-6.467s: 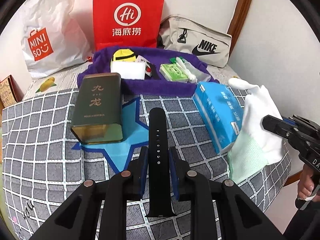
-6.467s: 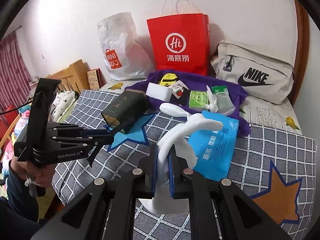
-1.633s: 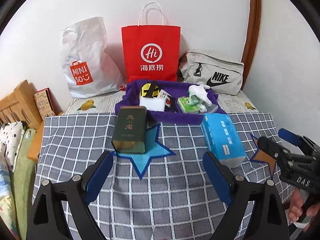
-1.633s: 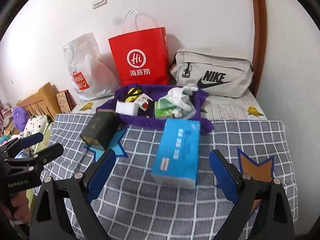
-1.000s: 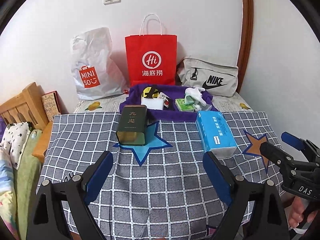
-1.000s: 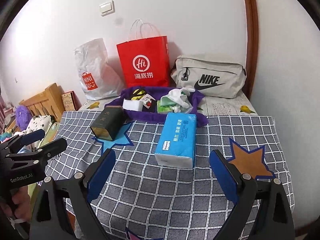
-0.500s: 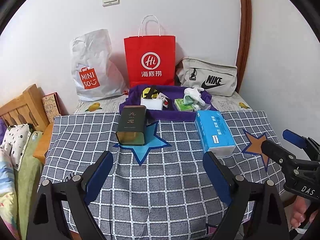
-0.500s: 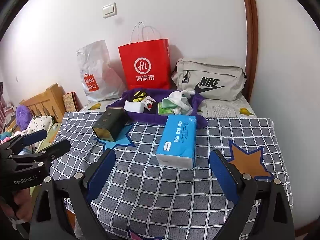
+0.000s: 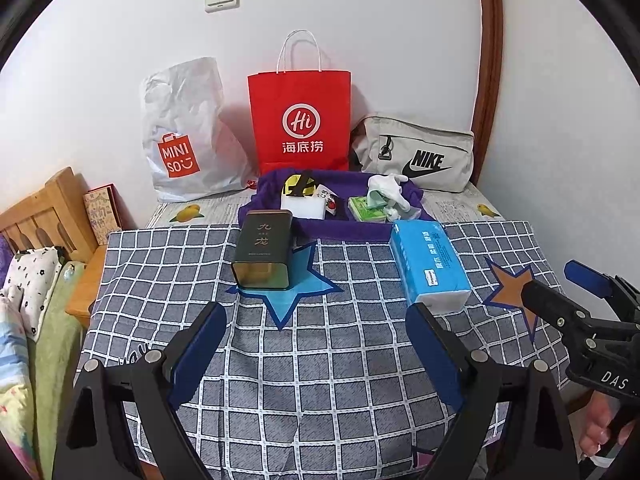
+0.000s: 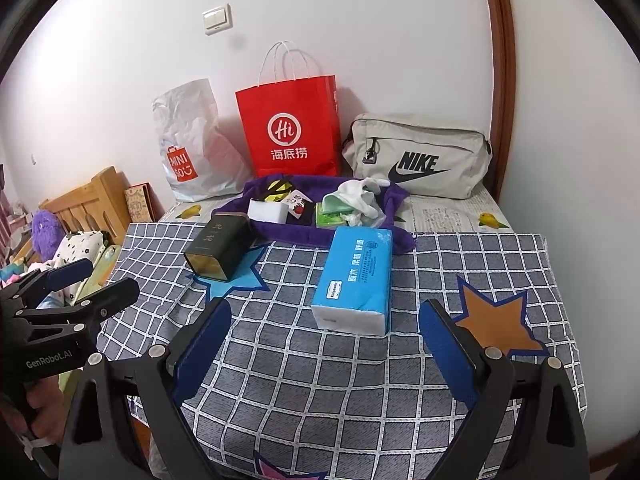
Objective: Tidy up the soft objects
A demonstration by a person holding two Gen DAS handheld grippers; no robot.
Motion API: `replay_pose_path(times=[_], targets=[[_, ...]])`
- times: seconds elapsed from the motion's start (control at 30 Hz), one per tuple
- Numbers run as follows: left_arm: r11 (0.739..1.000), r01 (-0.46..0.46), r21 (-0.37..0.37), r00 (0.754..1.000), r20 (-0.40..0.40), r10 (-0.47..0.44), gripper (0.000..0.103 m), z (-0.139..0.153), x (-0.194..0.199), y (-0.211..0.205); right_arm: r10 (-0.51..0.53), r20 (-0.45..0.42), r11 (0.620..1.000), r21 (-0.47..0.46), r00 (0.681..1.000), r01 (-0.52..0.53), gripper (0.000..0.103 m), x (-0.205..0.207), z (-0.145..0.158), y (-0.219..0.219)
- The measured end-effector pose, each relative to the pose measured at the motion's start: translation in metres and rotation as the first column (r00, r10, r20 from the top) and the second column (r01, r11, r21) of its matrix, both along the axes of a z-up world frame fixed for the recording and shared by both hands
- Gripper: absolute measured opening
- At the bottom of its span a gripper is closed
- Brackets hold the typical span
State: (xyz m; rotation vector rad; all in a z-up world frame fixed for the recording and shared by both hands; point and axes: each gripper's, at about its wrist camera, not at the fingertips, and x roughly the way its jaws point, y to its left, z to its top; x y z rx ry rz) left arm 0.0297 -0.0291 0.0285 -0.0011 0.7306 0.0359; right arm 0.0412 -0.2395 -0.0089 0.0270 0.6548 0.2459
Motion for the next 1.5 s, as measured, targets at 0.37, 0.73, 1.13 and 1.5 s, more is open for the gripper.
replay_pose_path(times=[0.37,0.73,1.13,1.5], targets=[[1.0,0.002,0.001,1.0,0.001,-0.002,0.091,0.0004,-0.0022,-0.001,-0.004,0.0,1.0,0.004,1.0,0.004,0.094,-0.0008,0.0003,-0.0016],[1.0,0.001,0.0,1.0,-0.002,-0.001,0.091,0.0003,-0.0021,-0.0011,-0.006,0.002,1.0,0.002,1.0,0.006,0.094,-0.0013,0.0005,-0.0018],[1.0,-0.002,-0.003,1.0,0.001,0.002,0.091,0.0006,-0.0028,0.0011,-0.013,0.004,1.0,0.003,1.0,0.013,0.094,-0.0022,0.0024,-0.0031],[1.0,-0.001,0.001,1.0,0.001,0.001,0.091,0.0004,-0.0026,0.0016,-0.015,0.005,1.0,0.003,1.0,0.015,0.094,-0.004,0.0017,-0.0046]])
